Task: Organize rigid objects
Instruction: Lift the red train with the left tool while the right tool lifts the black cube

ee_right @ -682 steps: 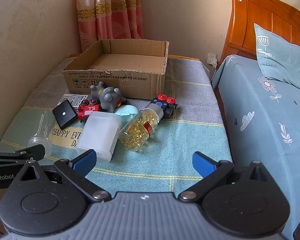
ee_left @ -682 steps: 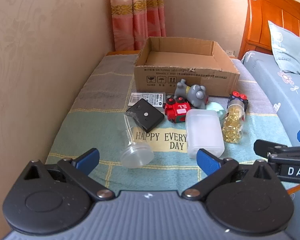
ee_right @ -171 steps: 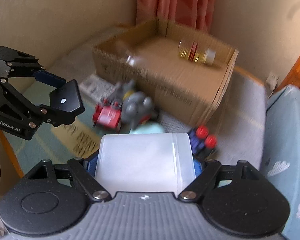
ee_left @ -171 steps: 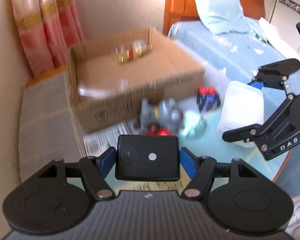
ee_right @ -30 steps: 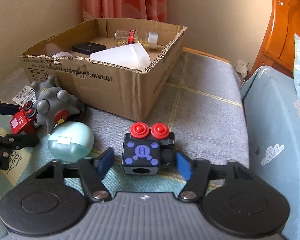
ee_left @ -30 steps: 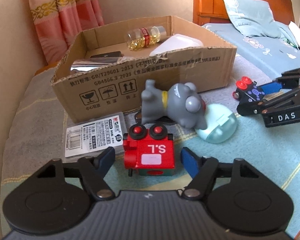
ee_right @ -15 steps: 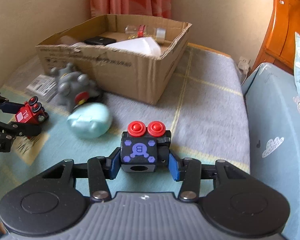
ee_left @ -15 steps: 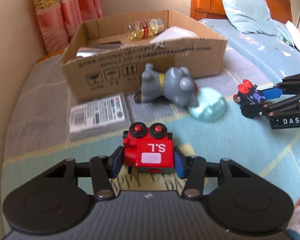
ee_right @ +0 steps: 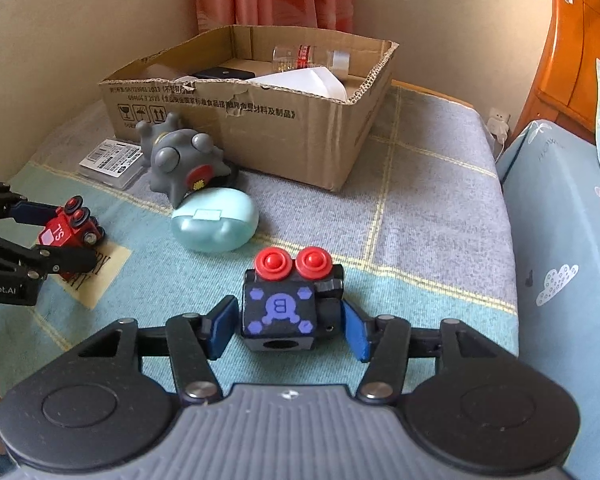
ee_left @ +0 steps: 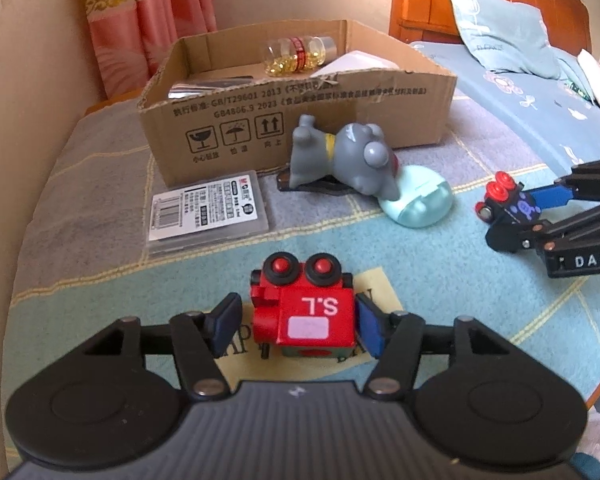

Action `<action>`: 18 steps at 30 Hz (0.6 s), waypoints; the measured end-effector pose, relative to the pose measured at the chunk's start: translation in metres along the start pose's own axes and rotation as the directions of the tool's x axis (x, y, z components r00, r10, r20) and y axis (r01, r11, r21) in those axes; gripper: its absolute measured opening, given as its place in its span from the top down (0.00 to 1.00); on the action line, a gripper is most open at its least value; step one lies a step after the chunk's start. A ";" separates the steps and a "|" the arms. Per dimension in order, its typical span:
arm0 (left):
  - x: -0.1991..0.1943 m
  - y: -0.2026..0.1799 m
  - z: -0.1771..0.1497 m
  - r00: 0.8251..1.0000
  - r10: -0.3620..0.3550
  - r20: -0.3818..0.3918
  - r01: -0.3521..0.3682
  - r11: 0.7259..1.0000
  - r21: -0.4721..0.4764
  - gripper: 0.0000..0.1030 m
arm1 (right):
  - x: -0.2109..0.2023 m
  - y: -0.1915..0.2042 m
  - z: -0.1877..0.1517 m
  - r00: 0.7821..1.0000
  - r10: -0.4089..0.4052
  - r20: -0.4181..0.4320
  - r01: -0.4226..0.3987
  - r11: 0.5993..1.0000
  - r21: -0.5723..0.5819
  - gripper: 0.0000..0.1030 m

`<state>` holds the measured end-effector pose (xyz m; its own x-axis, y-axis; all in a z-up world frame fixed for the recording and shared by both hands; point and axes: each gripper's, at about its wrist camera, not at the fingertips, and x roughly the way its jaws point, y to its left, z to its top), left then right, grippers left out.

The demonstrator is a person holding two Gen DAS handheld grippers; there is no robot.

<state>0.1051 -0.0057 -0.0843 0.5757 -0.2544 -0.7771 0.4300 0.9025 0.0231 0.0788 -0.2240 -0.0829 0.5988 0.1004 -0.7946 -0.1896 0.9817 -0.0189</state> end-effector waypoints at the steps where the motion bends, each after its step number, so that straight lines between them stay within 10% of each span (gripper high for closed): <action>1: 0.000 -0.001 0.000 1.000 -0.001 0.001 0.001 1.000 -0.002 0.40 | 0.001 0.001 0.000 1.000 -0.007 0.001 0.007 1.000 -0.007 0.40; 18: 0.003 -0.001 0.001 1.000 -0.016 0.003 0.016 1.000 -0.005 0.40 | 0.004 0.000 0.001 0.999 -0.024 0.027 0.024 1.000 0.014 0.38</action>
<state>0.1076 -0.0075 -0.0861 0.5710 -0.2698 -0.7753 0.4358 0.9000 0.0078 0.0816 -0.2230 -0.0855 0.6238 0.0807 -0.7774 -0.1645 0.9859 -0.0296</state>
